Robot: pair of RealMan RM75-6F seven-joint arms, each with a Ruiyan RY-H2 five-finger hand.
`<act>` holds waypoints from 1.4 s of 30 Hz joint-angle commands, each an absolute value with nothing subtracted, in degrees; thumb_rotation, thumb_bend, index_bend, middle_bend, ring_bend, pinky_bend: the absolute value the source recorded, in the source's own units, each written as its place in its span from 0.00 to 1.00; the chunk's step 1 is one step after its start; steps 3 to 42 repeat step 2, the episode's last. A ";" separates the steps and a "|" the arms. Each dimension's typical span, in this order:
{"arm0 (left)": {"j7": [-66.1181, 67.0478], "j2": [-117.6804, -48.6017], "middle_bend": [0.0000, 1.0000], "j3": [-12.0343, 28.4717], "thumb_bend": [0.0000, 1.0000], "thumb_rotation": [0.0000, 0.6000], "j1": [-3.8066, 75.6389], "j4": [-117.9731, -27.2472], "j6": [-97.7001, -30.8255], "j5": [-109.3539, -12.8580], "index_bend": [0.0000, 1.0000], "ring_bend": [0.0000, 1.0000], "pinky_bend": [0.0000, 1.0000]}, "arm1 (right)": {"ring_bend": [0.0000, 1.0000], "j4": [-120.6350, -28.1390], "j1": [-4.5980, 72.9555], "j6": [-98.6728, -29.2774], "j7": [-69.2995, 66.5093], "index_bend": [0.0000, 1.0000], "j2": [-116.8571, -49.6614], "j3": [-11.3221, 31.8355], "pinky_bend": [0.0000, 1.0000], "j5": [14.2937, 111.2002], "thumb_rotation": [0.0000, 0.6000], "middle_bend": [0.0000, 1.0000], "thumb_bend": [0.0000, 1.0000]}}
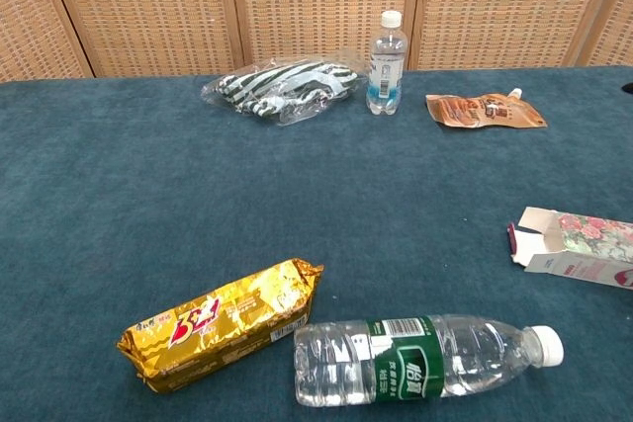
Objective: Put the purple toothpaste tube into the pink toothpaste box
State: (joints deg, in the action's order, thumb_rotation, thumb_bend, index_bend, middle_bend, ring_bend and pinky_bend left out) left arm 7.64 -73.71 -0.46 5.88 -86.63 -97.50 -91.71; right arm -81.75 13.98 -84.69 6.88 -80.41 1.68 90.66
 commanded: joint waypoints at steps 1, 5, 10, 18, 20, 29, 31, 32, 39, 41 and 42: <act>6.53 -73.44 0.00 -0.44 0.32 1.00 5.01 -85.35 -97.36 -90.84 0.03 0.00 0.00 | 0.00 -81.35 9.75 -89.34 8.87 0.04 -78.65 0.24 0.00 91.71 1.00 0.00 0.00; 6.40 -73.41 0.00 -0.50 0.32 1.00 4.83 -85.10 -97.29 -90.72 0.03 0.00 0.00 | 0.00 -80.89 9.56 -88.97 8.55 0.04 -78.30 0.18 0.00 91.21 1.00 0.00 0.01; 6.40 -73.41 0.00 -0.50 0.32 1.00 4.83 -85.10 -97.29 -90.72 0.03 0.00 0.00 | 0.00 -80.89 9.56 -88.97 8.55 0.04 -78.30 0.18 0.00 91.21 1.00 0.00 0.01; 6.40 -73.41 0.00 -0.50 0.32 1.00 4.83 -85.10 -97.29 -90.72 0.03 0.00 0.00 | 0.00 -80.89 9.56 -88.97 8.55 0.04 -78.30 0.18 0.00 91.21 1.00 0.00 0.01; 6.40 -73.41 0.00 -0.50 0.32 1.00 4.83 -85.10 -97.29 -90.72 0.03 0.00 0.00 | 0.00 -80.89 9.56 -88.97 8.55 0.04 -78.30 0.18 0.00 91.21 1.00 0.00 0.01; 6.40 -73.41 0.00 -0.50 0.32 1.00 4.83 -85.10 -97.29 -90.72 0.03 0.00 0.00 | 0.00 -80.89 9.56 -88.97 8.55 0.04 -78.30 0.18 0.00 91.21 1.00 0.00 0.01; 6.40 -73.41 0.00 -0.50 0.32 1.00 4.83 -85.10 -97.29 -90.72 0.03 0.00 0.00 | 0.00 -80.89 9.56 -88.97 8.55 0.04 -78.30 0.18 0.00 91.21 1.00 0.00 0.01; 6.40 -73.41 0.00 -0.50 0.32 1.00 4.83 -85.10 -97.29 -90.72 0.03 0.00 0.00 | 0.00 -80.89 9.56 -88.97 8.55 0.04 -78.30 0.18 0.00 91.21 1.00 0.00 0.01; 6.40 -73.41 0.00 -0.50 0.32 1.00 4.83 -85.10 -97.29 -90.72 0.03 0.00 0.00 | 0.00 -80.89 9.56 -88.97 8.55 0.04 -78.30 0.18 0.00 91.21 1.00 0.00 0.01; 6.40 -73.41 0.00 -0.50 0.32 1.00 4.83 -85.10 -97.29 -90.72 0.03 0.00 0.00 | 0.00 -80.89 9.56 -88.97 8.55 0.04 -78.30 0.18 0.00 91.21 1.00 0.00 0.01; 6.40 -73.41 0.00 -0.50 0.32 1.00 4.83 -85.10 -97.29 -90.72 0.03 0.00 0.00 | 0.00 -80.89 9.56 -88.97 8.55 0.04 -78.30 0.18 0.00 91.21 1.00 0.00 0.01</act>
